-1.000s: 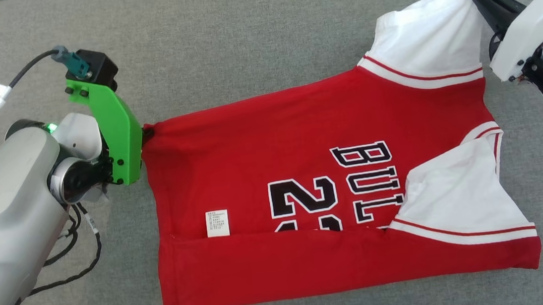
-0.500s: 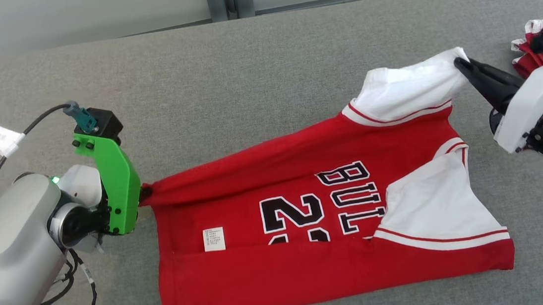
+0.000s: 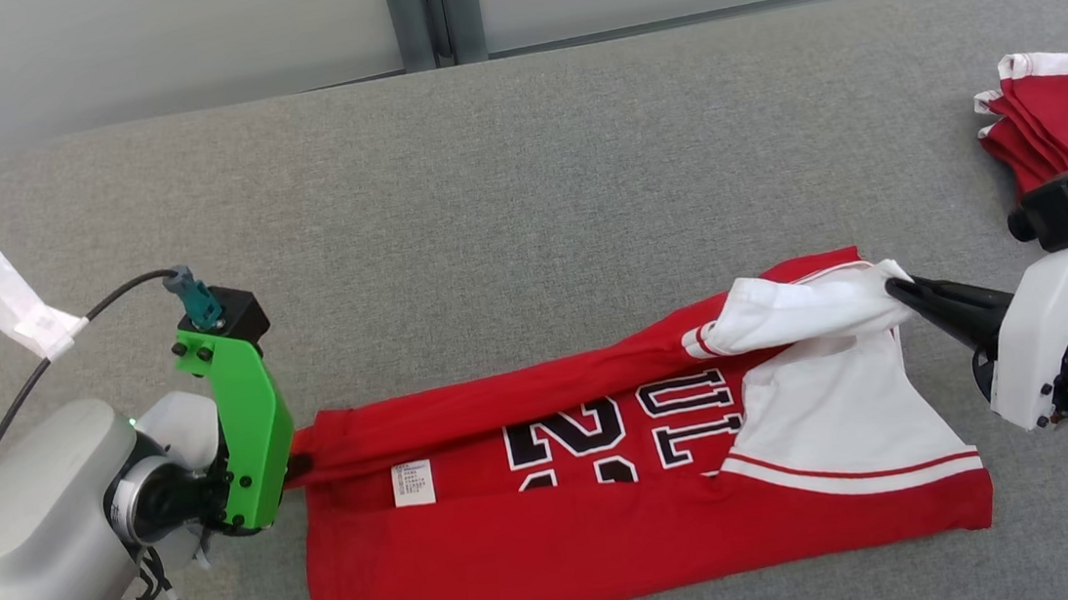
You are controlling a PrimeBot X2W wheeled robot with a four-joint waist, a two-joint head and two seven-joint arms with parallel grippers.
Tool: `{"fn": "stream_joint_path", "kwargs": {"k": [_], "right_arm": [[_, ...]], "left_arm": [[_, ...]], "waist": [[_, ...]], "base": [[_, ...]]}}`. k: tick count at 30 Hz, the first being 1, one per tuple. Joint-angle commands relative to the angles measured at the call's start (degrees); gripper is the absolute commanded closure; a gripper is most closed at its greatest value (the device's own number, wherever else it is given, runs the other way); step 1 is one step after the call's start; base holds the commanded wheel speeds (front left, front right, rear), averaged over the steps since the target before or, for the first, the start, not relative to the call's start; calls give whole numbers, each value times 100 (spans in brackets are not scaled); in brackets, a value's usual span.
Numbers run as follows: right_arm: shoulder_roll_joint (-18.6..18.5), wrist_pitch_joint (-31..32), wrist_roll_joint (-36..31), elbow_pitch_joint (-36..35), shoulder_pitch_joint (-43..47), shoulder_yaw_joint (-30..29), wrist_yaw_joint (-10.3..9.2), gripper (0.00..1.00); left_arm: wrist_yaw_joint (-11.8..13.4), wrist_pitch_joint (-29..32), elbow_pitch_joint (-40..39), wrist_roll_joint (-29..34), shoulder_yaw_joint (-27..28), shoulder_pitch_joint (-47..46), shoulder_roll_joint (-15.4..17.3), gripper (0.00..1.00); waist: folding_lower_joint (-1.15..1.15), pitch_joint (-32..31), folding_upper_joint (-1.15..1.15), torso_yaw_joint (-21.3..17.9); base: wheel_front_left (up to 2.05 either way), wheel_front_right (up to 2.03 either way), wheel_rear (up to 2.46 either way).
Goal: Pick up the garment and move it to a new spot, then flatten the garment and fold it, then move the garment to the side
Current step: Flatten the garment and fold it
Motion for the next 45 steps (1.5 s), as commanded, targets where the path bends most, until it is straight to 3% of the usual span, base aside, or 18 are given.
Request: {"fn": "stream_joint_path", "kwargs": {"k": [1, 15, 17, 18, 19, 20, 21, 22, 30, 35, 39, 45], "right_arm": [[-63, 48, 50, -4, 86, 26, -6, 100], [-69, 542, 113, -121, 425, 216, -7, 100], [-76, 624, 115, -153, 518, 232, -7, 100], [-77, 669, 117, -176, 545, 240, -7, 100], [-83, 728, 129, -193, 583, 242, -7, 100], [-92, 780, 128, -212, 616, 242, -7, 82], [-107, 852, 85, -229, 649, 246, -7, 35], [-117, 921, 60, -234, 689, 250, -7, 0], [-294, 1293, 61, -384, 954, 258, -7, 0], [-487, 1165, 90, -499, 1061, 242, -7, 0], [-597, 509, 119, -485, 1040, 5, -7, 0], [-600, -1090, -143, -63, 1090, -701, -8, 0]], "left_arm": [[54, 45, -36, -36, -17, 105, 54, 100], [144, 55, -234, -26, -132, 336, 76, 99], [131, 77, -217, -22, -160, 380, 79, 64], [126, 80, -212, -18, -168, 388, 83, 51], [119, 78, -210, -13, -175, 392, 85, 0], [115, 74, -205, -13, -177, 394, 86, 0], [110, 66, -200, -12, -181, 401, 87, 0], [105, 64, -197, -11, -184, 410, 90, 0], [111, 43, -207, -35, -166, 453, 210, 0], [145, -136, -314, -75, -65, 519, 350, 0], [191, -697, -526, 137, 124, 501, 515, 0], [555, -2161, -985, 576, 566, 693, 678, 0]], "waist": [[0, -22, 0, -12], [0, -79, 0, -19], [0, -104, 0, -18], [0, -112, 0, -18], [0, -123, 0, -17], [0, -133, 0, -16], [0, -148, 0, -16], [0, -160, 0, -16], [0, -429, 0, -12], [0, -708, 0, -4], [0, -888, 0, 8], [0, -1011, 0, 57]], "base": [[0, 0, 0], [0, 0, 0], [0, 0, 0], [0, 0, 0], [0, 0, 0], [0, 0, 0], [0, 0, 0], [0, 0, 0], [0, 0, 0], [0, 0, 0], [0, 0, 0], [0, 0, 0]]}}
